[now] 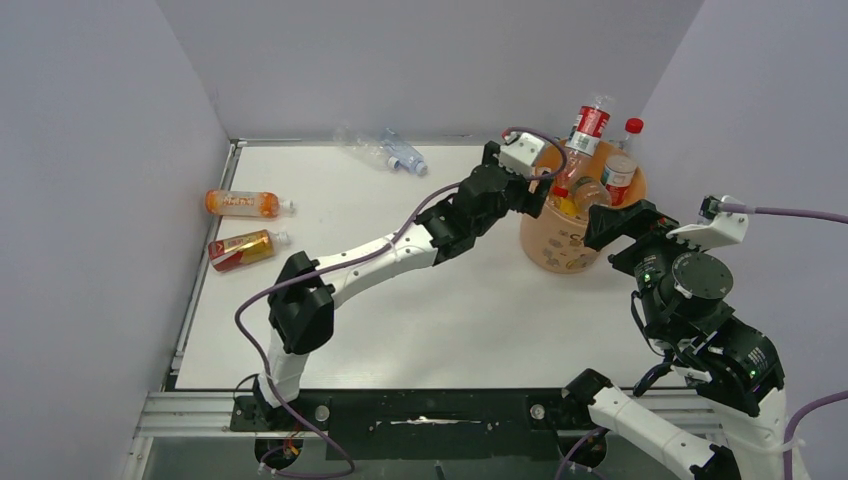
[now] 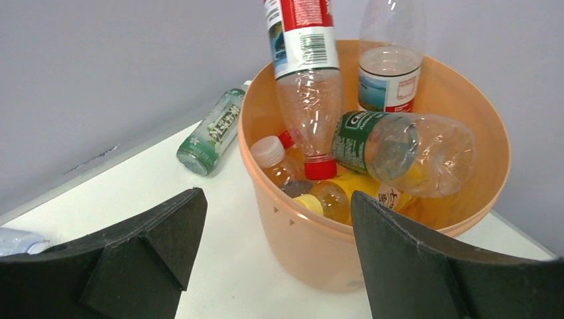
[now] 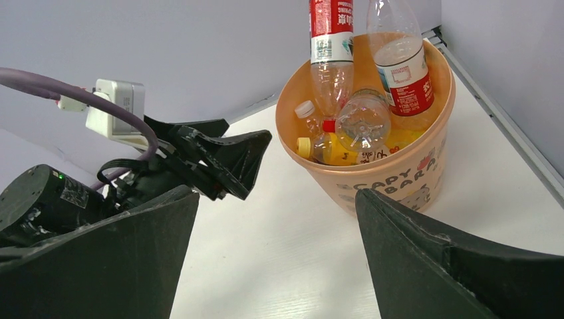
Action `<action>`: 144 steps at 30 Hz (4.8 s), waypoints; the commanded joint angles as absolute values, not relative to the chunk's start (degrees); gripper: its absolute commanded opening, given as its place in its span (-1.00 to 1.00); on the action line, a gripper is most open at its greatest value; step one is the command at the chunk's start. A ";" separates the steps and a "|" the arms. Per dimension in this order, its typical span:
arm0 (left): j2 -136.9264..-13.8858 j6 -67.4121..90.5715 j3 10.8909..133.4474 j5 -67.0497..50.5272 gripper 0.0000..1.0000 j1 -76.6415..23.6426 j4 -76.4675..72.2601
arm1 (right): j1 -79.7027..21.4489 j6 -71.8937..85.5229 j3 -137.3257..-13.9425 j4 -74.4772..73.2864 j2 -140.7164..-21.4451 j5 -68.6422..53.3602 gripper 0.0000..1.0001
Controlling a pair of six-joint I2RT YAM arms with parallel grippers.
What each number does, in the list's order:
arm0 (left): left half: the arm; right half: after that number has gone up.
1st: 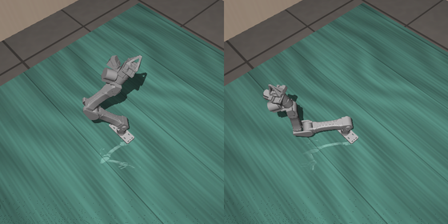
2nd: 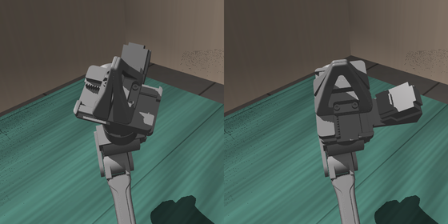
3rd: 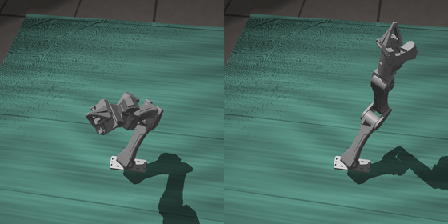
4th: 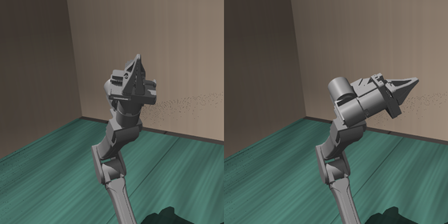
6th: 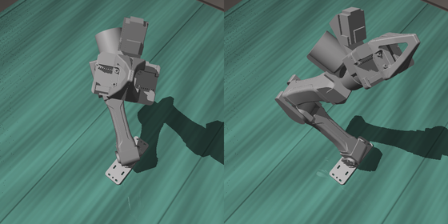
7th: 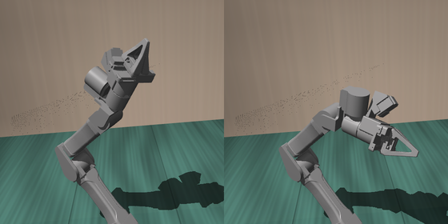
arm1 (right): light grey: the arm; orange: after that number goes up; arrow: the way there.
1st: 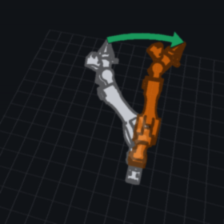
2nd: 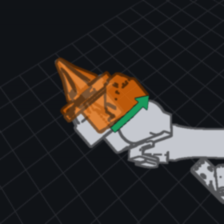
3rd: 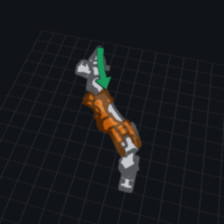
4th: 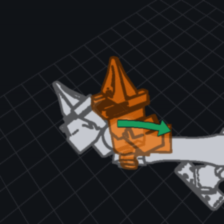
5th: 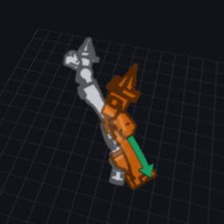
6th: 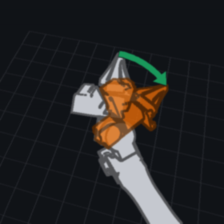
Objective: Put the plastic bottles in the bin
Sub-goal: Place the plastic bottle in the trash bin, then pick up the plastic bottle at the center of the board, then place the plastic bottle in the trash bin.
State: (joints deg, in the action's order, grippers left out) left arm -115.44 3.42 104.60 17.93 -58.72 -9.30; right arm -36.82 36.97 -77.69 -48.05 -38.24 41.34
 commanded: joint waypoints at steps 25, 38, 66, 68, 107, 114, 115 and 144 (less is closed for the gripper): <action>-68.35 30.25 67.01 17.08 0.69 -48.38 18.64 | -37.07 38.58 -60.30 -44.01 -31.91 25.15 1.00; -65.78 36.66 68.71 22.04 0.70 -35.07 29.21 | -37.08 36.87 -64.38 -38.63 -41.77 11.68 0.96; -91.09 70.80 65.32 11.76 0.73 15.52 30.44 | -37.35 32.43 -53.30 -21.18 -52.24 -4.53 0.96; -93.07 71.22 65.57 10.54 0.73 17.56 30.06 | -37.45 32.60 -53.05 -20.46 -53.20 -5.30 0.96; -90.69 62.61 76.16 12.15 -0.03 -14.45 28.66 | -38.63 33.73 -59.39 -30.17 -50.20 6.01 0.96; -94.90 54.37 89.18 8.74 -0.03 -27.03 21.03 | -38.50 35.01 -68.53 -37.58 -48.10 21.43 0.96; -95.23 53.07 89.58 6.89 -0.03 -28.34 17.80 | -38.47 35.00 -70.33 -38.96 -48.00 23.42 0.96; -121.36 33.78 124.80 2.16 -0.02 -49.78 -1.57 | -38.54 31.65 -74.67 -32.46 -38.38 24.71 0.96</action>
